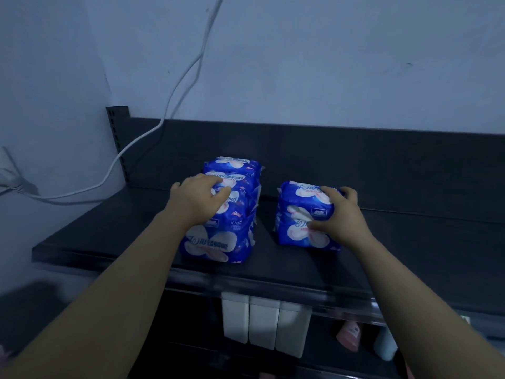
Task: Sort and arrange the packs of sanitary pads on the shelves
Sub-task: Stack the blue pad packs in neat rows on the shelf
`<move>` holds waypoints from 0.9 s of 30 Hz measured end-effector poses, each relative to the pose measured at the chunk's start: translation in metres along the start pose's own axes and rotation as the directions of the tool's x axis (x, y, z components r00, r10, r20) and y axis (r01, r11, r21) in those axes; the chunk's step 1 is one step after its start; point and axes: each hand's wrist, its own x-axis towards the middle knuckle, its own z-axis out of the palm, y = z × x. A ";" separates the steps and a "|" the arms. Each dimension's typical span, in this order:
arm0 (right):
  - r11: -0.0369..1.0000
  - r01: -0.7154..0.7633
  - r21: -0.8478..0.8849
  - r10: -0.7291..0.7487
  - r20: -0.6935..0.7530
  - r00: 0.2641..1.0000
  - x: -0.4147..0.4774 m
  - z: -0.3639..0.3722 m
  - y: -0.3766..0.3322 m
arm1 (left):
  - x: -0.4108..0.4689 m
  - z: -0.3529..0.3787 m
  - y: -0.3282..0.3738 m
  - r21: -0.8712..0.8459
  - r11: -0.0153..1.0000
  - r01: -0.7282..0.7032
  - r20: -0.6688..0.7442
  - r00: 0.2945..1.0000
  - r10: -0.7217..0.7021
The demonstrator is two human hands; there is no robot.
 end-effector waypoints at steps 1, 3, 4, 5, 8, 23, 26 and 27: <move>1.000 0.005 0.003 -0.005 -0.001 1.000 0.006 0.002 0.001 | 0.005 0.000 0.003 0.000 1.000 0.010 0.013 1.000 -0.010; 1.000 0.007 0.008 -0.007 -0.001 1.000 0.020 0.005 0.003 | 0.017 -0.001 0.011 -0.007 0.999 0.036 0.033 0.999 -0.036; 1.000 0.008 0.005 -0.008 0.000 1.000 0.027 0.007 0.004 | 0.023 -0.001 0.014 -0.013 0.999 0.050 0.042 0.998 -0.050; 1.000 0.011 0.001 -0.011 0.004 1.000 0.034 0.009 0.005 | 0.029 -0.001 0.017 -0.016 0.998 0.060 0.051 0.997 -0.059; 1.000 0.025 -0.001 -0.025 0.024 0.999 0.057 0.014 0.007 | 0.048 0.005 0.022 -0.005 0.996 0.091 0.092 0.992 -0.090; 0.992 0.114 -0.050 -0.110 0.073 0.991 0.125 0.044 0.016 | 0.095 0.035 0.015 -0.009 0.987 0.161 0.198 0.968 -0.156; 0.991 0.118 -0.060 -0.114 0.067 0.991 0.122 0.044 0.015 | 0.095 0.033 0.018 0.007 0.989 0.146 0.191 0.971 -0.144; 0.992 0.114 -0.060 -0.110 0.072 0.991 0.121 0.043 0.014 | 0.093 0.032 0.020 0.009 0.990 0.138 0.179 0.974 -0.138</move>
